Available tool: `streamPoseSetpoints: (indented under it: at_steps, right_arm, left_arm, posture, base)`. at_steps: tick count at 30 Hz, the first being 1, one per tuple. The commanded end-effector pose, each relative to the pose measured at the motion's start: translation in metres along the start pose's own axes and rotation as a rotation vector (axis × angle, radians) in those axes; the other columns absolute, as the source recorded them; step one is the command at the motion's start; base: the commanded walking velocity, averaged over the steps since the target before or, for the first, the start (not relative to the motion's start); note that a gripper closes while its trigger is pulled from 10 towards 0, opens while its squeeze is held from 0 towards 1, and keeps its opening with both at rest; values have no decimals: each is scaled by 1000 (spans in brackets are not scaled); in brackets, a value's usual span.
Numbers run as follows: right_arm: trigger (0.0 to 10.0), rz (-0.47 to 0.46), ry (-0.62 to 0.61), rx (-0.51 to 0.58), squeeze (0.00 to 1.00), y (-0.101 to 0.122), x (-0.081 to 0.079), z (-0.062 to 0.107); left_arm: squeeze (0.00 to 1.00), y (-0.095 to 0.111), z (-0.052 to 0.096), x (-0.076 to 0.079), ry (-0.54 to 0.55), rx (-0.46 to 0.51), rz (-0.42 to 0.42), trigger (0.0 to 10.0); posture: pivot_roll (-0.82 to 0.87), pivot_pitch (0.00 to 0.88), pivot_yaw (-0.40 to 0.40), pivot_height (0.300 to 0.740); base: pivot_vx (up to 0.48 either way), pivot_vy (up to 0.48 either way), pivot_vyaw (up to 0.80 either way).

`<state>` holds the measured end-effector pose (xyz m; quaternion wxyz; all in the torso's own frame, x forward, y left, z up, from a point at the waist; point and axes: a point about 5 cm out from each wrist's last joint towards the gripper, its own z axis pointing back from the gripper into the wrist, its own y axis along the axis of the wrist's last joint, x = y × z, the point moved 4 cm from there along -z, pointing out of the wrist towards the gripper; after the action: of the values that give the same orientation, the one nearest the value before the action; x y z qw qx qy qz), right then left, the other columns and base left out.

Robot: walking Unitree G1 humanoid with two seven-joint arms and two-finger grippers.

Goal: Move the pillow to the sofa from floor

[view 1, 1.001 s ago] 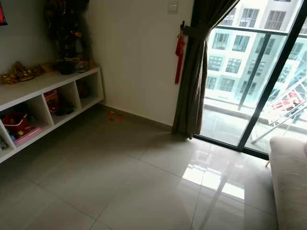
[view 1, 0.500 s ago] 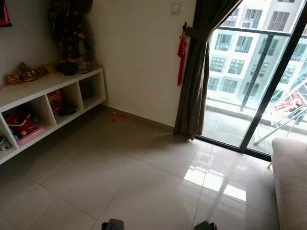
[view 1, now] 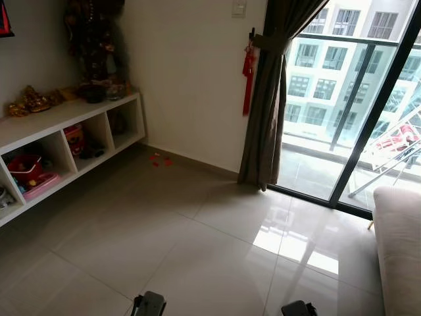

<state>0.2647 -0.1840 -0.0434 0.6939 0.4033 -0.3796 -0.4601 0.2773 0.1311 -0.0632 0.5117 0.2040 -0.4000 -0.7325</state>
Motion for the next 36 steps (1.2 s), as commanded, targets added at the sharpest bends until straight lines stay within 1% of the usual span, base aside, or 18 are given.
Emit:
streamPoseSetpoints:
  at_steps: [1, 2, 3, 5, 9, 10, 11, 16, 17, 19, 20, 23, 25, 27, 29, 32, 33, 36]
  right_arm:
    - [10000, -10, -16, 43, 0, 3, 2, 4]
    - [10000, -15, -42, 88, 0, 11, 4, 5]
    - [10000, -15, -42, 88, 0, 11, 4, 5]
    - [10000, -34, -93, 143, 0, 21, 1, 6]
    - [10000, -42, -104, 160, 0, 24, -1, 7]
    - [10000, -46, -110, 173, 0, 27, -3, 7]
    - [10000, -41, -116, 176, 0, 28, -5, 7]
    - [10000, -55, -124, 192, 0, 32, -1, 9]
    - [10000, -53, -118, 195, 0, 33, 0, 9]
    - [10000, -53, -99, 208, 0, 36, -3, 10]
    - [10000, -44, -80, 221, 0, 40, -4, 11]
    - [10000, -38, -67, 230, 0, 42, -5, 11]
    - [10000, -16, -57, 236, 0, 43, -3, 14]
    - [10000, -7, -59, 231, 0, 42, -2, 15]
    - [10000, -20, -78, 231, 0, 40, 1, 20]
    - [10000, -25, -84, 233, 0, 40, 1, 22]
    - [10000, -36, -94, 232, 0, 39, 1, 23]
    - [10000, -44, -98, 232, 0, 38, -4, 23]
  left_arm:
    - [0, 16, 2, -11, 10, 65, 2, 10000]
    - [0, 30, 2, -16, 20, 119, 2, 10000]
    - [0, 30, 2, -16, 20, 119, 2, 10000]
    - [0, 47, 1, -18, 42, 183, 4, 10000]
    - [0, 51, 1, -17, 47, 198, 5, 10000]
    - [0, 57, 0, -16, 42, 217, 14, 10000]
    - [0, 61, 1, -16, 38, 229, -14, 10000]
    - [0, 73, 1, -19, 55, 262, 0, 10000]
    - [0, 77, 1, -20, 61, 282, 4, 10000]
    - [0, 84, 2, -15, 48, 316, -22, 10000]
    - [0, 86, 3, -12, 43, 332, -31, 10000]
    - [0, 88, 3, -11, 41, 340, -35, 10000]
    - [0, 88, 5, -12, 45, 342, -47, 10000]
    - [0, 86, 6, -12, 49, 337, -59, 10000]
    - [0, 82, 10, -19, 62, 331, -60, 10000]
    - [0, 82, 11, -21, 64, 332, -59, 10000]
    - [0, 80, 11, -24, 78, 328, -45, 10000]
    - [0, 80, 9, -23, 90, 325, -19, 10000]
  posture:
    - [61, 0, 35, 740]
    - [55, 0, 47, 740]
    - [55, 0, 47, 740]
    - [39, 0, 65, 740]
    - [31, 0, 72, 740]
    - [22, 2, 63, 740]
    - [26, 0, 43, 740]
    - [36, 0, 41, 740]
    - [53, 0, 22, 740]
    - [65, 0, 19, 740]
    - [68, 0, 33, 740]
    - [68, 0, 33, 740]
    - [64, 0, 65, 740]
    - [65, 0, 70, 740]
    - [45, 0, 81, 740]
    - [43, 0, 82, 740]
    - [37, 0, 86, 740]
    - [22, 0, 86, 740]
  base:
    - [0, 0, 0]
    - [0, 0, 0]
    - [0, 0, 0]
    - [0, 0, 0]
    - [0, 0, 0]
    - [0, 0, 0]
    - [0, 0, 0]
    - [0, 0, 0]
    - [0, 0, 0]
    - [0, 0, 0]
    - [0, 0, 0]
    - [0, 0, 0]
    - [0, 0, -800]
    - [0, 0, -800]
    - [0, 0, -788]
    - [0, 0, -788]
    - [0, 0, -800]
    - [0, 0, -788]
